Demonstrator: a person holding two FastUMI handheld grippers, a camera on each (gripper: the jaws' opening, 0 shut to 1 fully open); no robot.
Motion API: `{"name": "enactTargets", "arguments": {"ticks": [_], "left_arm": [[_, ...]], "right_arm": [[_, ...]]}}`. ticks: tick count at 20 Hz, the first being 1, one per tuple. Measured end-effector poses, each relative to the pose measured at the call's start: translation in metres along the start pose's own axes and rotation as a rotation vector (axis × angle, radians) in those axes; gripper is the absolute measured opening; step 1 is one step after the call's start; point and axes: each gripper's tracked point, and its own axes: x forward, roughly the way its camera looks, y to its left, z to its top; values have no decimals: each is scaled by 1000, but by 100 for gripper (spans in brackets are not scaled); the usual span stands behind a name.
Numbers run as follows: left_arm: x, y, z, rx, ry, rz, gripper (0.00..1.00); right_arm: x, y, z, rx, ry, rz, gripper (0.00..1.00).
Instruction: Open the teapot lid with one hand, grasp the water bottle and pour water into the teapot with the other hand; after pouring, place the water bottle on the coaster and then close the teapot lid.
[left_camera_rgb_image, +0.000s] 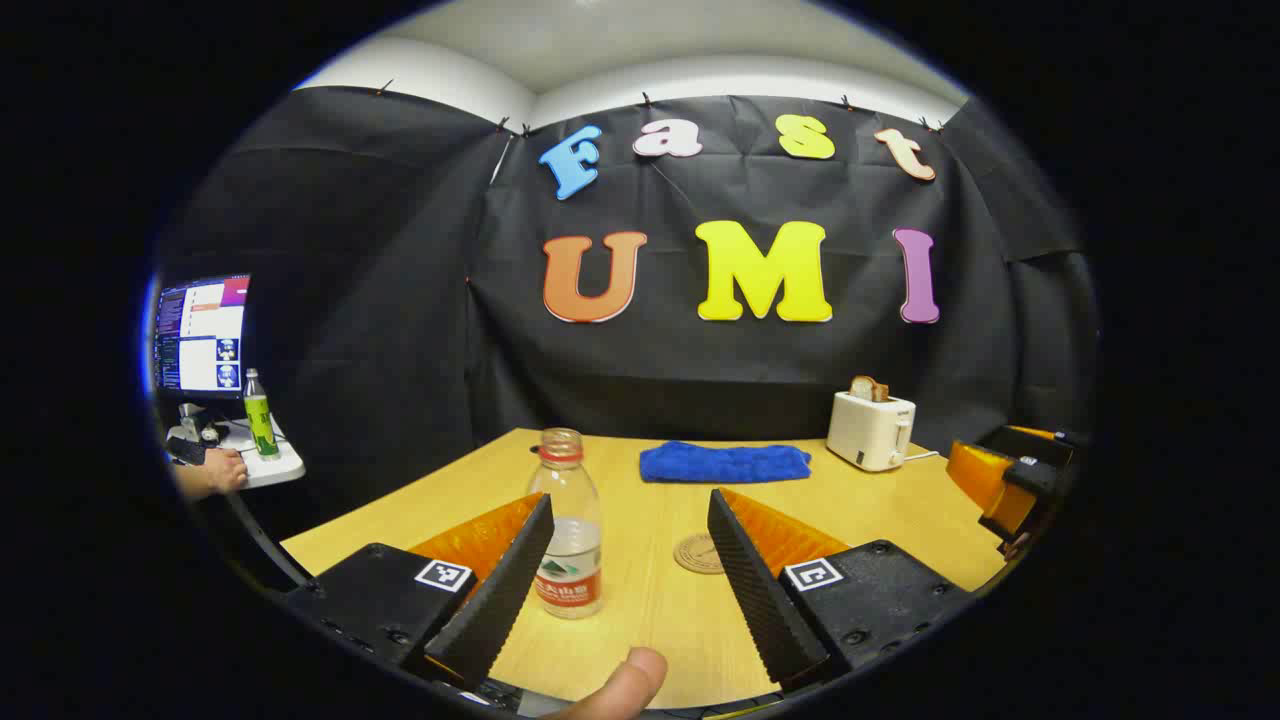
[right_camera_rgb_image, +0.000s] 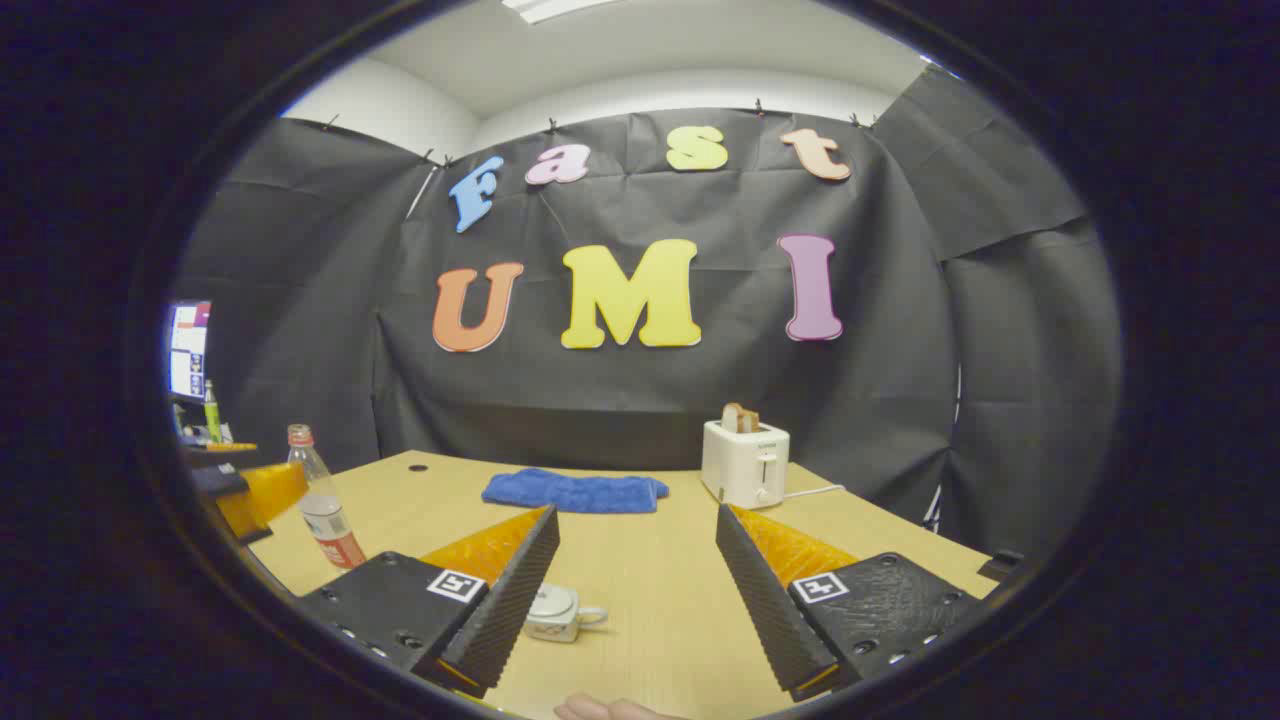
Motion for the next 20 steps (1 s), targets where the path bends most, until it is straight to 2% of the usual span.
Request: {"name": "enactTargets", "arguments": {"ticks": [2, 5, 8, 11, 20], "left_arm": [[3, 7, -3, -12, 25, 1, 97], [4, 10, -9, -18, 50, 9, 97], [6, 19, -9, -11, 43, 25, 98], [4, 19, -5, -18, 26, 21, 97], [6, 23, -10, -20, 40, 35, 97]], "right_arm": [[3, 2, -8, -7, 29, 13, 96], [7, -13, -9, 13, 41, -26, 95], [8, -17, -10, 44, 56, -29, 97], [6, -18, -5, 18, 35, -36, 95], [4, -10, -5, -8, 33, -9, 95]]}}
